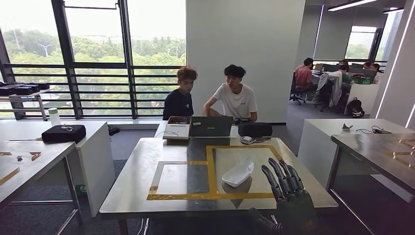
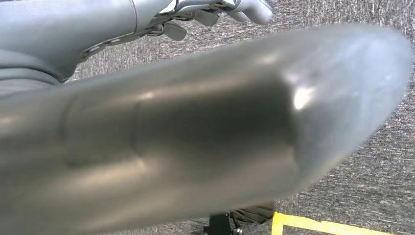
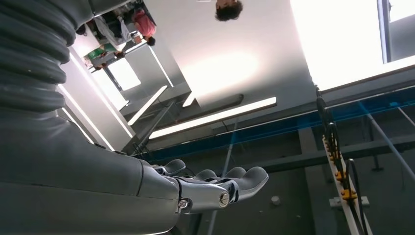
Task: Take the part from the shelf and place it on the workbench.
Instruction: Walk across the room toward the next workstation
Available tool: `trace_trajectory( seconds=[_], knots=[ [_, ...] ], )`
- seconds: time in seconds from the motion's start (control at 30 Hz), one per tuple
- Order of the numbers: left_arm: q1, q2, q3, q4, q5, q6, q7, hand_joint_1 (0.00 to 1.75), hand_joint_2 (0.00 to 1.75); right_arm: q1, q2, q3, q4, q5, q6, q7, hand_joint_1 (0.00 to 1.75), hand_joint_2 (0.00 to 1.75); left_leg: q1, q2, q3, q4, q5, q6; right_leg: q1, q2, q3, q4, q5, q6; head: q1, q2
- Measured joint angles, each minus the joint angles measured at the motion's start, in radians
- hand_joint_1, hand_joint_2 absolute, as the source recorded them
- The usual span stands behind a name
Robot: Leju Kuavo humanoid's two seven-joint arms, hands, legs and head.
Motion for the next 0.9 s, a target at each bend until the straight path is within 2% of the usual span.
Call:
trace_trajectory(
  seconds=[0.03, 0.07, 0.13, 0.17, 0.2, 0.23, 0.27, 0.33, 0.37, 0.4, 0.43, 0.5, 0.53, 0.57, 0.67, 0.7, 0.73, 0.77, 0.83, 0.87, 0.9],
  knots=[
    [0.0, 0.0, 0.0, 0.0, -0.002, 0.0, 0.0, 0.0, 0.0, -0.001, 0.0, 0.0, 0.0, 0.0, 0.003, 0.002, 0.0, 1.75, -0.001, 0.0, -0.002, 0.0, 0.004, -0.005, 0.003, 0.001, 0.028, -0.05, 0.011, -0.006, 0.0, 0.0],
    [-0.001, 0.001, 0.0, 0.0, -0.003, -0.001, 0.001, 0.0, 0.0, -0.001, 0.0, 0.0, 0.0, 0.001, 0.006, 0.003, 0.0, 1.75, -0.001, 0.0, -0.003, -0.001, 0.008, -0.011, 0.006, 0.001, 0.039, -0.073, 0.014, -0.012, 0.0, 0.0],
    [-0.001, 0.003, 0.0, 0.0, -0.004, -0.001, 0.002, 0.0, 0.0, -0.001, 0.0, 0.0, 0.001, 0.001, 0.009, 0.005, 0.0, 1.75, -0.001, 0.001, -0.006, -0.007, 0.019, -0.025, 0.009, 0.003, 0.033, -0.078, 0.024, -0.024, 0.0, 0.0],
    [-0.001, 0.004, 0.0, -0.001, -0.004, -0.002, 0.003, 0.0, 0.0, -0.001, 0.001, 0.0, 0.001, 0.002, 0.01, 0.005, 0.0, 1.75, -0.001, 0.0, -0.009, -0.005, 0.017, -0.031, 0.007, 0.002, 0.03, -0.081, 0.032, -0.031, 0.0, 0.0],
    [-0.001, 0.004, 0.0, 0.0, -0.004, -0.002, 0.004, 0.0, 0.0, -0.001, 0.001, 0.0, 0.001, 0.002, 0.011, 0.005, 0.0, 1.75, 0.0, 0.0, -0.017, 0.009, 0.004, -0.035, 0.005, 0.0, 0.027, -0.086, 0.04, -0.039, -0.001, 0.0],
    [-0.001, 0.004, 0.0, 0.0, -0.004, -0.002, 0.004, 0.0, 0.0, -0.001, 0.002, 0.001, 0.001, 0.002, 0.011, 0.005, 0.0, 1.75, -0.001, 0.0, -0.031, 0.042, -0.023, -0.039, 0.002, -0.001, 0.023, -0.09, 0.048, -0.046, -0.002, 0.0],
    [-0.001, 0.005, 0.0, 0.0, -0.004, -0.002, 0.004, 0.0, 0.0, 0.0, 0.003, 0.001, 0.001, 0.002, 0.011, 0.005, 0.0, 1.75, 0.001, -0.001, -0.053, 0.097, -0.062, -0.041, 0.001, -0.003, 0.016, -0.091, 0.054, -0.051, -0.003, 0.0],
    [0.0, 0.006, 0.0, 0.0, -0.004, -0.002, 0.005, 0.0, 0.0, 0.001, 0.004, 0.001, 0.002, 0.002, 0.012, 0.005, 0.0, 1.75, 0.001, 0.0, -0.099, 0.23, -0.135, -0.047, 0.002, -0.003, -0.003, -0.088, 0.066, -0.055, -0.004, 0.0],
    [0.001, 0.006, 0.0, 0.0, -0.004, -0.002, 0.005, 0.0, 0.0, 0.003, 0.004, 0.001, 0.004, 0.002, 0.012, 0.004, 0.0, 1.75, 0.001, 0.0, -0.107, 0.268, -0.15, -0.049, 0.003, -0.003, -0.012, -0.086, 0.071, -0.054, -0.004, 0.0],
    [0.001, 0.007, 0.0, 0.0, -0.004, -0.002, 0.006, 0.0, 0.0, 0.004, 0.005, 0.001, 0.005, 0.002, 0.012, 0.004, 0.0, 1.75, 0.001, 0.0, -0.096, 0.267, -0.147, -0.049, 0.004, -0.003, -0.02, -0.084, 0.076, -0.053, -0.005, 0.0],
    [0.002, 0.007, 0.0, 0.0, -0.004, -0.002, 0.006, 0.0, 0.0, 0.005, 0.005, 0.001, 0.006, 0.002, 0.012, 0.004, 0.0, 1.75, 0.001, 0.0, -0.063, 0.225, -0.128, -0.048, 0.003, -0.003, -0.026, -0.082, 0.08, -0.051, -0.005, 0.0],
    [0.001, 0.007, 0.0, 0.0, -0.004, -0.002, 0.006, 0.0, 0.0, 0.004, 0.005, 0.001, 0.006, 0.002, 0.012, 0.004, 0.0, 1.75, 0.0, 0.0, 0.027, 0.082, -0.086, -0.042, 0.005, -0.003, -0.036, -0.075, 0.086, -0.044, -0.005, 0.0],
    [0.0, 0.007, 0.0, 0.0, -0.004, -0.002, 0.006, 0.0, 0.0, 0.004, 0.005, 0.001, 0.006, 0.002, 0.012, 0.004, 0.0, 1.75, -0.001, -0.001, 0.058, 0.03, -0.073, -0.036, 0.006, -0.004, -0.04, -0.071, 0.089, -0.04, -0.005, 0.0],
    [0.0, 0.008, 0.0, 0.0, -0.004, -0.002, 0.006, 0.0, 0.0, 0.003, 0.005, 0.001, 0.006, 0.002, 0.012, 0.004, 0.0, 1.75, -0.003, -0.001, 0.073, 0.001, -0.069, -0.03, 0.007, -0.004, -0.043, -0.069, 0.093, -0.034, -0.005, 0.0],
    [0.001, 0.007, 0.0, 0.0, -0.004, -0.002, 0.005, 0.0, 0.0, 0.003, 0.006, 0.001, 0.006, 0.002, 0.012, 0.004, 0.0, 1.75, -0.004, -0.001, 0.066, -0.004, -0.055, -0.01, 0.007, -0.003, -0.049, -0.07, 0.103, -0.017, -0.004, 0.0],
    [0.001, 0.007, 0.0, 0.0, -0.004, -0.002, 0.005, 0.0, 0.0, 0.003, 0.006, 0.001, 0.006, 0.002, 0.012, 0.004, 0.0, 1.75, -0.002, 0.0, 0.062, -0.007, -0.048, -0.003, 0.007, -0.002, -0.055, -0.06, 0.093, -0.011, -0.003, 0.0],
    [0.001, 0.006, 0.0, 0.0, -0.004, -0.002, 0.005, 0.0, 0.0, 0.002, 0.006, 0.001, 0.006, 0.002, 0.012, 0.004, 0.0, 1.75, 0.0, 0.001, 0.057, -0.009, -0.041, 0.003, 0.006, 0.0, -0.069, -0.029, 0.069, -0.005, -0.002, 0.0],
    [0.001, 0.006, 0.0, 0.0, -0.004, -0.002, 0.005, 0.0, 0.0, 0.002, 0.006, 0.001, 0.007, 0.002, 0.012, 0.005, 0.0, 1.75, 0.001, 0.002, 0.049, -0.01, -0.034, 0.008, 0.004, 0.002, -0.09, 0.022, 0.032, 0.001, -0.001, 0.0],
    [0.001, 0.007, 0.0, 0.0, -0.005, -0.002, 0.005, 0.0, 0.0, 0.003, 0.006, 0.001, 0.009, 0.002, 0.012, 0.005, 0.0, 1.75, 0.002, 0.003, 0.031, -0.008, -0.021, 0.011, 0.0, 0.003, -0.141, 0.158, -0.047, 0.009, 0.0, 0.0],
    [0.001, 0.007, 0.0, 0.0, -0.005, -0.002, 0.005, 0.0, 0.0, 0.004, 0.006, 0.001, 0.01, 0.002, 0.012, 0.005, 0.0, 1.75, 0.001, 0.003, 0.022, -0.006, -0.016, 0.011, -0.001, 0.003, -0.154, 0.204, -0.066, 0.01, 0.0, 0.0],
    [0.002, 0.007, 0.0, 0.0, -0.005, -0.002, 0.005, 0.0, 0.0, 0.005, 0.006, 0.001, 0.012, 0.002, 0.012, 0.004, 0.0, 1.75, 0.001, 0.003, 0.013, -0.004, -0.011, 0.009, -0.002, 0.003, -0.148, 0.213, -0.068, 0.01, 0.001, 0.0]
  ],
)
